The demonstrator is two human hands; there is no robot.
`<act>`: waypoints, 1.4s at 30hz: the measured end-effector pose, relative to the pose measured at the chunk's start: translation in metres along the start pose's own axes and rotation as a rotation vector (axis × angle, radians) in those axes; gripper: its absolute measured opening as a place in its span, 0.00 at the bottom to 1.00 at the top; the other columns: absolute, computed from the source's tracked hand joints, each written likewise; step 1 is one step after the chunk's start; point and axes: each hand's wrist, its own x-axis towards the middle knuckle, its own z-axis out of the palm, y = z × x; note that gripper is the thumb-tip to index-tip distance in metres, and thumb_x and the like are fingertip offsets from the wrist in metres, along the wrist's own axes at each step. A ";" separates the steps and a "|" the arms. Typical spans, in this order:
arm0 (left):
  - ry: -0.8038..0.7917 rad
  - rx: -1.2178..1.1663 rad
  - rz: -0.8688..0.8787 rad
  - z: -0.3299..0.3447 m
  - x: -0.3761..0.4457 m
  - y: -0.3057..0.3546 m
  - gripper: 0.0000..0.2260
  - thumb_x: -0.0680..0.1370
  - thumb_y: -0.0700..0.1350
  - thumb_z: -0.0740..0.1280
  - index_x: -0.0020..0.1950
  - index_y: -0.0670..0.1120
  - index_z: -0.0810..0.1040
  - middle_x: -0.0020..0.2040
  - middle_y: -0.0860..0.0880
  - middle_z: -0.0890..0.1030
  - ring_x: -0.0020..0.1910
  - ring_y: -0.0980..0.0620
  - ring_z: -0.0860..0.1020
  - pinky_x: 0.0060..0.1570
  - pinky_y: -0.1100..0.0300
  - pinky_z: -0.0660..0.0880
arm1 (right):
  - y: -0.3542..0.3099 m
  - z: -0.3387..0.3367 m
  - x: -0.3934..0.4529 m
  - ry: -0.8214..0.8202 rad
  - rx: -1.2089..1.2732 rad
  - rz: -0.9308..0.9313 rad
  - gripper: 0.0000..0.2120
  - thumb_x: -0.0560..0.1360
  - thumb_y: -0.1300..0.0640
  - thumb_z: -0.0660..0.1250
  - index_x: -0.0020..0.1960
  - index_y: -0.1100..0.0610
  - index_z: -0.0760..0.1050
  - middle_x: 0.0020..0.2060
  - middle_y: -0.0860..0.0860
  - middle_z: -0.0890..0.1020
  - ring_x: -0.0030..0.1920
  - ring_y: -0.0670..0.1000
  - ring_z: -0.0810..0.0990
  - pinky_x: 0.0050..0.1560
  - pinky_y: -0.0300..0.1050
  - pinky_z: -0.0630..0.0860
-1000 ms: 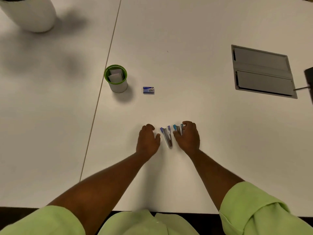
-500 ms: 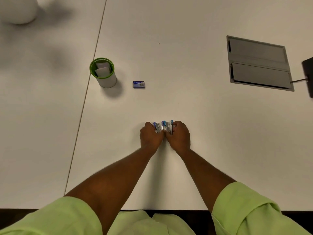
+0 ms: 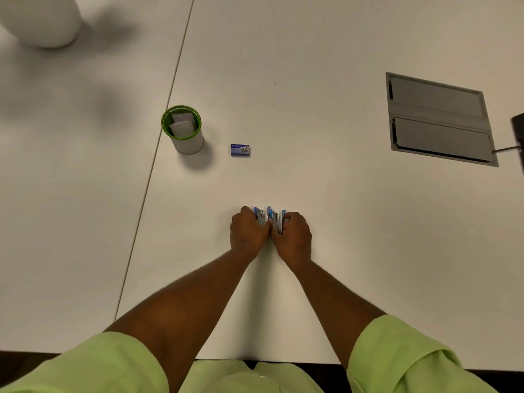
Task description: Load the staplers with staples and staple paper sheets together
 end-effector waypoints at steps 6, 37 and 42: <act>-0.027 0.052 -0.018 -0.015 0.009 -0.002 0.16 0.70 0.52 0.75 0.49 0.45 0.75 0.44 0.48 0.80 0.41 0.49 0.80 0.38 0.56 0.75 | -0.011 0.005 0.004 0.002 -0.031 -0.006 0.17 0.71 0.51 0.75 0.55 0.55 0.75 0.51 0.50 0.79 0.50 0.51 0.78 0.49 0.40 0.72; 0.040 0.139 0.036 -0.075 0.077 -0.012 0.22 0.73 0.56 0.75 0.57 0.43 0.75 0.51 0.46 0.81 0.49 0.46 0.80 0.44 0.58 0.73 | -0.082 0.045 0.034 0.096 0.024 0.009 0.24 0.71 0.50 0.77 0.61 0.58 0.73 0.56 0.53 0.79 0.55 0.53 0.78 0.56 0.44 0.73; 0.030 0.155 0.032 -0.080 0.073 -0.014 0.24 0.73 0.58 0.74 0.58 0.42 0.75 0.53 0.45 0.80 0.53 0.45 0.79 0.46 0.57 0.72 | -0.083 0.042 0.032 0.071 0.015 0.005 0.25 0.71 0.47 0.77 0.61 0.58 0.73 0.55 0.53 0.79 0.55 0.53 0.78 0.55 0.42 0.72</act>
